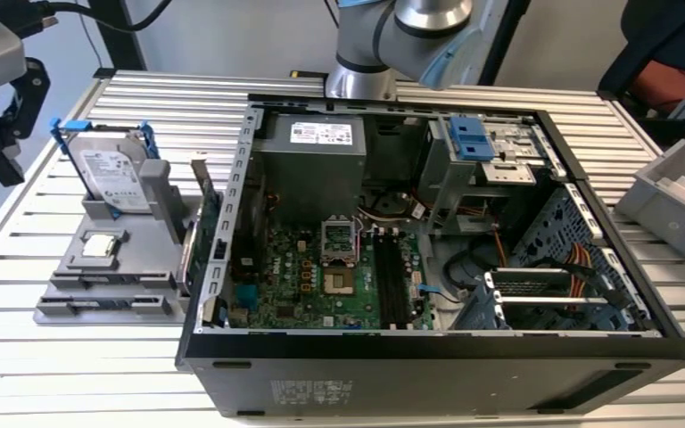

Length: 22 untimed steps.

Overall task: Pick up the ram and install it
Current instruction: 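Pick up the ram and move it above insertion slot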

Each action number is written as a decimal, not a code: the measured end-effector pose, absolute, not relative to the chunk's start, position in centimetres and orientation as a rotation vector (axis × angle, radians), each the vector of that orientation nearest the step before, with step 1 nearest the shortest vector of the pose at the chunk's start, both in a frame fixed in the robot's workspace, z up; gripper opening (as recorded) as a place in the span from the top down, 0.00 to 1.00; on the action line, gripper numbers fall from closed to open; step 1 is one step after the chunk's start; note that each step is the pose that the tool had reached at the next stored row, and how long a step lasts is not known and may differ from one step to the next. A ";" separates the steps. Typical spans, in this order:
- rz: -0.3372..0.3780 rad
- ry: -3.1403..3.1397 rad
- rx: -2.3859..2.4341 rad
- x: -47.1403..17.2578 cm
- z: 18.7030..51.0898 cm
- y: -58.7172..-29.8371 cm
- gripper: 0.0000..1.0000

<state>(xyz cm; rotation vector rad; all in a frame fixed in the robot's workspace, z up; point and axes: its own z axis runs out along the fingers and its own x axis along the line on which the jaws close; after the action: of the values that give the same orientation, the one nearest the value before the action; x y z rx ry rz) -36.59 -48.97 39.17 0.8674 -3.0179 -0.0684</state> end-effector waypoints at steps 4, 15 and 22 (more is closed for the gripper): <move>-0.068 -3.000 0.925 -36.6 39.2 -48.9 1.00; -0.038 -2.998 1.007 -36.6 39.2 -48.9 1.00; -0.033 -2.967 1.105 -36.6 39.2 -48.9 1.00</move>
<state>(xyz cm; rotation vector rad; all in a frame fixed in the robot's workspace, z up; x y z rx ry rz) -36.59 -48.94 39.18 1.1051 -2.9666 -0.0332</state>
